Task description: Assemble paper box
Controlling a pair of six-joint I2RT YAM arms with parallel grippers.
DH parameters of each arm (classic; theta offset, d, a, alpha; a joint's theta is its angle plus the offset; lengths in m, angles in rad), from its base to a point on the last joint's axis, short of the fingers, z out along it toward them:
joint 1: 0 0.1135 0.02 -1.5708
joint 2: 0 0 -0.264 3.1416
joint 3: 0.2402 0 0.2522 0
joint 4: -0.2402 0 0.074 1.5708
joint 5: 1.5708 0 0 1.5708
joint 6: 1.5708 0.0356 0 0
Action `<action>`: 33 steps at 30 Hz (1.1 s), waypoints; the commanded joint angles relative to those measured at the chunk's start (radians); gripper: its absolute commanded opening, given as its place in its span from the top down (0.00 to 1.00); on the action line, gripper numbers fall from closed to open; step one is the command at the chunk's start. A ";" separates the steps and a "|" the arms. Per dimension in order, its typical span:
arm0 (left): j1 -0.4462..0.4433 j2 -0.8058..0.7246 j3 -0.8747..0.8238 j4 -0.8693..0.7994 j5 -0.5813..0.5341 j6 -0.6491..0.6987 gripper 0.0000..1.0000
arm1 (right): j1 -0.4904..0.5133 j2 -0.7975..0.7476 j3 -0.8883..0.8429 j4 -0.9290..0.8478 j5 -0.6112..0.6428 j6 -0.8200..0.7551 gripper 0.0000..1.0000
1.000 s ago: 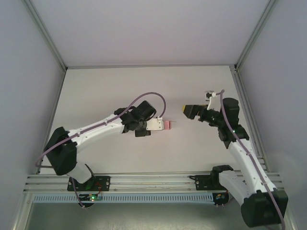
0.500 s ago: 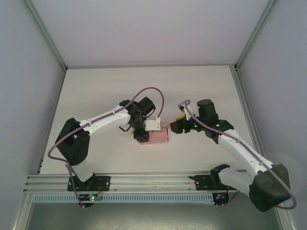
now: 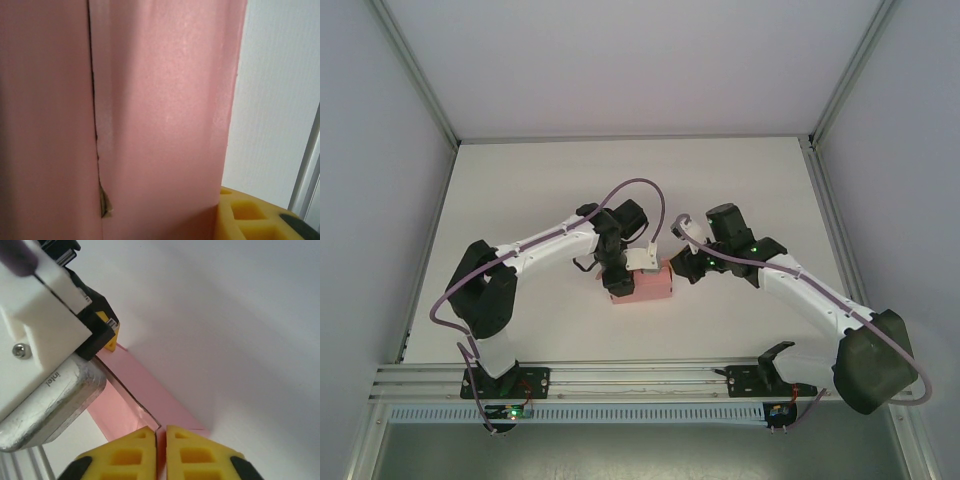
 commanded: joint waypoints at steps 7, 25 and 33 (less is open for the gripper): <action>0.002 0.010 0.016 0.088 -0.057 -0.156 0.66 | 0.190 -0.021 -0.009 0.079 0.255 0.398 1.00; 0.003 0.012 0.029 0.193 -0.106 -0.239 0.62 | 0.396 -0.128 -0.428 0.638 0.736 0.445 1.00; 0.005 -0.003 0.050 0.182 -0.116 -0.254 0.49 | 0.440 -0.047 -0.471 0.773 0.797 0.364 1.00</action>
